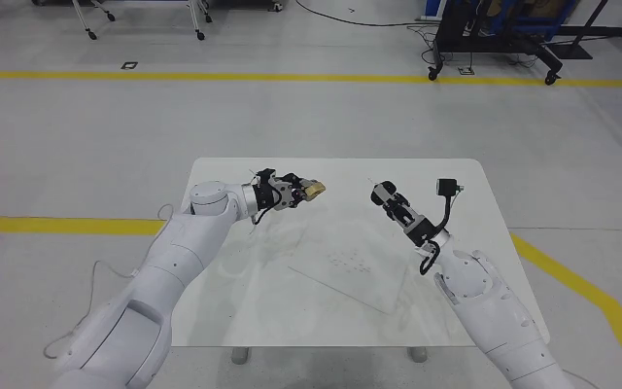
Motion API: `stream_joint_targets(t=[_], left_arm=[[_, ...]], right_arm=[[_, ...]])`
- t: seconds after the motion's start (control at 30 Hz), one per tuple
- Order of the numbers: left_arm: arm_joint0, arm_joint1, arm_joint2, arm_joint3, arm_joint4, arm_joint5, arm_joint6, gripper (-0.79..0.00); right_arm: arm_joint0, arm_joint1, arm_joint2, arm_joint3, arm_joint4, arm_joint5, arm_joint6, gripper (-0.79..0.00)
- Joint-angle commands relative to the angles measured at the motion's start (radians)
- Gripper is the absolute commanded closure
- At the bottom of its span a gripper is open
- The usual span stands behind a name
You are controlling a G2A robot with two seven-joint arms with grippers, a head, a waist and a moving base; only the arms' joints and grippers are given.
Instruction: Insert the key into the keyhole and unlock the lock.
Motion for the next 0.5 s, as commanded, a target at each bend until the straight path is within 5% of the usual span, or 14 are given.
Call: stream_joint_targets(t=[0.0, 0.1, 0.23, 0.47], left_arm=[[0.000, 0.000, 0.000, 0.000, 0.000, 0.000, 0.000, 0.000], [0.020, 0.001, -0.006, -0.024, 0.012, -0.014, 0.055, 0.000], [0.041, 0.005, -0.011, -0.064, 0.055, 0.010, 0.132, 0.000], [0.068, 0.007, -0.015, -0.113, 0.116, 0.027, 0.205, 0.000]], right_arm=[[-0.002, 0.000, -0.001, 0.000, 0.001, 0.004, 0.002, 0.000], [-0.020, -0.002, -0.035, -0.041, 0.134, 0.063, 0.154, 0.000], [-0.032, 0.005, -0.018, -0.116, 0.236, 0.286, 0.293, 0.000], [-0.081, 0.010, 0.000, -0.224, 0.372, 0.536, 0.394, 0.000]])
